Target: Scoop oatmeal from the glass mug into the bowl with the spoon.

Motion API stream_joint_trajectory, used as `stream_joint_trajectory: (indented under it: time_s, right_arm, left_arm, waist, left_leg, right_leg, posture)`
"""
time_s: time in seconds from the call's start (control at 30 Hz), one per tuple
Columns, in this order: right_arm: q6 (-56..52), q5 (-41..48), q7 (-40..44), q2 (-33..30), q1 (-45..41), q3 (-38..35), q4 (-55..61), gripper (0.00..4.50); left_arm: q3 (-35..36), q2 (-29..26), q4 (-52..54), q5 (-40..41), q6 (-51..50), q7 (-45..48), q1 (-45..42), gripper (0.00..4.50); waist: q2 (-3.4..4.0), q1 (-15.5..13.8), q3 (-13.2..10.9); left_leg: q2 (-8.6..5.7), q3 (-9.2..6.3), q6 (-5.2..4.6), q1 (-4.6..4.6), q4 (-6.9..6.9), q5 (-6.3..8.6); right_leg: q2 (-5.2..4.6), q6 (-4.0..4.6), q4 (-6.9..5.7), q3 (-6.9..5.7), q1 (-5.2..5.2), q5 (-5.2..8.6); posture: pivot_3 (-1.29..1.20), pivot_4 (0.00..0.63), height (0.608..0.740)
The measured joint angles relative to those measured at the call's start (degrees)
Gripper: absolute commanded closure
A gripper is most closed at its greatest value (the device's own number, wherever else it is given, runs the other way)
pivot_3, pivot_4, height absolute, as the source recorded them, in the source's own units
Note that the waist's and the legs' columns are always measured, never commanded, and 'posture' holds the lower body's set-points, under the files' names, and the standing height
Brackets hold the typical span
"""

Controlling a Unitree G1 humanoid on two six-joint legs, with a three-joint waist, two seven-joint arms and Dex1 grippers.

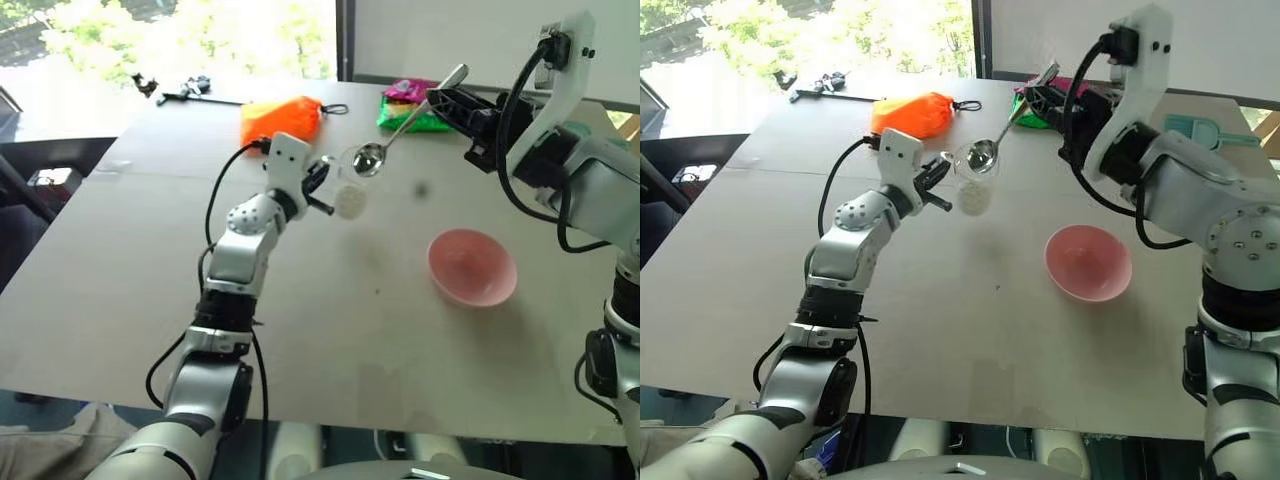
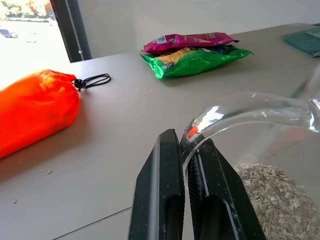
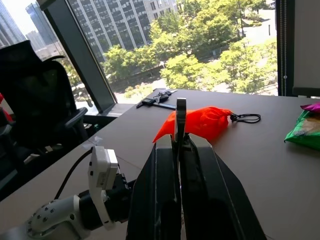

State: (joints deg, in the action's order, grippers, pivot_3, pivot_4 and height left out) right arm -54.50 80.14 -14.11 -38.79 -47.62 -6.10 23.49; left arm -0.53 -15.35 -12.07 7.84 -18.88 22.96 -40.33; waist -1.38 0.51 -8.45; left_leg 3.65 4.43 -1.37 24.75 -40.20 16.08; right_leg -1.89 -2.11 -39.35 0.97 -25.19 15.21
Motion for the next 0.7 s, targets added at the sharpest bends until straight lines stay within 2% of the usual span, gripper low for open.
stream_joint_trajectory:
  time_s: [0.07, 0.17, 0.27, 0.43, 0.7]
  right_arm:
    - [-0.14, -4.97, 2.96, -1.66, -0.79, 2.35, 0.6, 4.5]
    - [1.08, -16.45, 7.07, 2.49, -1.66, 11.09, -1.33, 4.5]
    - [1.03, -22.85, 10.17, 4.41, -1.4, 15.62, -3.58, 4.5]
    - [1.42, -31.81, 15.44, 5.51, -1.86, 17.75, -3.97, 4.5]
    - [1.37, -39.71, 20.67, 8.48, -2.19, 18.81, -4.56, 4.5]
  left_arm:
    - [-0.08, -0.05, -0.57, -0.76, 1.08, 0.35, 0.01, 4.49]
    - [-0.41, 0.84, -1.63, -0.97, 2.84, 0.71, -0.07, 4.49]
    - [-0.52, 1.12, -1.97, -0.97, 4.17, 1.06, -0.24, 4.49]
    - [-0.51, 1.34, -2.89, -1.09, 5.48, 1.06, -0.25, 4.49]
    - [-0.92, 1.71, -3.9, -2.19, 8.05, 1.07, -0.28, 4.49]
  waist:
    - [0.0, 0.15, 0.0]
    - [0.01, 0.51, 0.01]
    - [0.02, 0.17, 0.0]
    - [0.02, -0.25, 0.0]
    - [0.02, -0.07, 0.0]
  left_leg:
    - [-0.01, 0.0, 0.0, -0.05, 0.0, 0.0]
    - [0.01, 0.02, 0.0, -0.11, 0.0, 0.0]
    - [0.0, 0.01, 0.01, -0.03, 0.0, -0.01]
    - [-0.07, -0.07, 0.0, 0.09, 0.0, 0.0]
    - [-0.07, -0.09, 0.0, 0.07, 0.01, 0.0]
  right_leg:
    - [0.03, 0.0, 0.01, 0.02, 0.01, 0.0]
    - [0.12, 0.0, -0.1, 0.1, -0.01, 0.0]
    - [0.1, 0.0, -0.11, 0.07, -0.05, 0.0]
    - [0.0, -0.02, 0.17, -0.01, -0.01, -0.01]
    - [0.03, -0.02, 0.14, -0.04, 0.0, -0.01]
  posture:
    - [0.0, 0.15, 0.74]
    - [0.0, 0.15, 0.74]
    - [0.0, 0.15, 0.74]
    - [0.0, 0.15, 0.74]
    - [0.0, 0.15, 0.74]
